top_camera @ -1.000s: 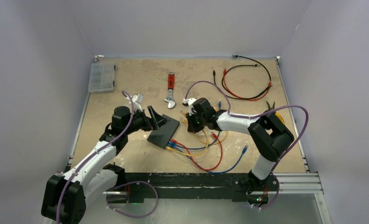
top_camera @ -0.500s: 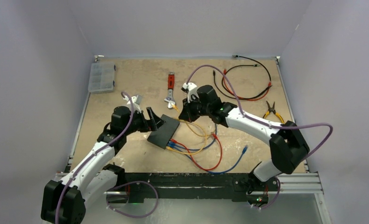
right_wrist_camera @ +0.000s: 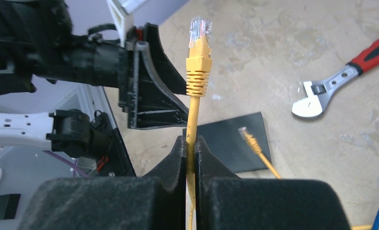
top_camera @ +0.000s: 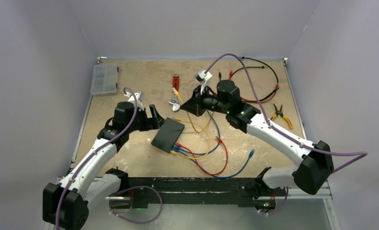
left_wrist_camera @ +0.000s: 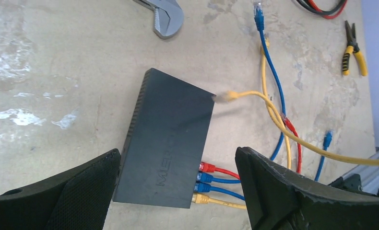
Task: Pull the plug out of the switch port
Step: Pick up the connector from the center of the board, then place the connector at the center of the board.
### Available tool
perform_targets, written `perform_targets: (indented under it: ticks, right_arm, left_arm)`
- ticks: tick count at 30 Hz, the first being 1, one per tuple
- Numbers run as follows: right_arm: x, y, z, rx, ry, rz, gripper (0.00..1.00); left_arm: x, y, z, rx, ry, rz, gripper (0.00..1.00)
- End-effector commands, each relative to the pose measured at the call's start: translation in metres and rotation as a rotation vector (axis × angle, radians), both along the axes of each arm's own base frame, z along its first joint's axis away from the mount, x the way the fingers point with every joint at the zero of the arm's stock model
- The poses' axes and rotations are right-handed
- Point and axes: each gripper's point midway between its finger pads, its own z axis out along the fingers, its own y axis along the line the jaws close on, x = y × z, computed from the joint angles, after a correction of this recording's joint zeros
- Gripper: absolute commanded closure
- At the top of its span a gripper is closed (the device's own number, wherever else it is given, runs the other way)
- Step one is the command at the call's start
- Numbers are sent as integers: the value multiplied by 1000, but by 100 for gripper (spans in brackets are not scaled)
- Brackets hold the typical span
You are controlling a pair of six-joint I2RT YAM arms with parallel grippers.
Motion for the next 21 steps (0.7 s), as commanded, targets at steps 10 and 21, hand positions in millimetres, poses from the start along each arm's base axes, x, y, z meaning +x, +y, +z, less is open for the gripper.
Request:
perform_targets:
  ticks: [10, 21]
  right_arm:
    - [-2, -22, 95, 229, -119, 63, 100]
    - [-4, -43, 109, 289, -115, 174, 100]
  left_arm:
    - [23, 45, 31, 308, -38, 77, 9]
    - [25, 62, 20, 400, -26, 114, 8]
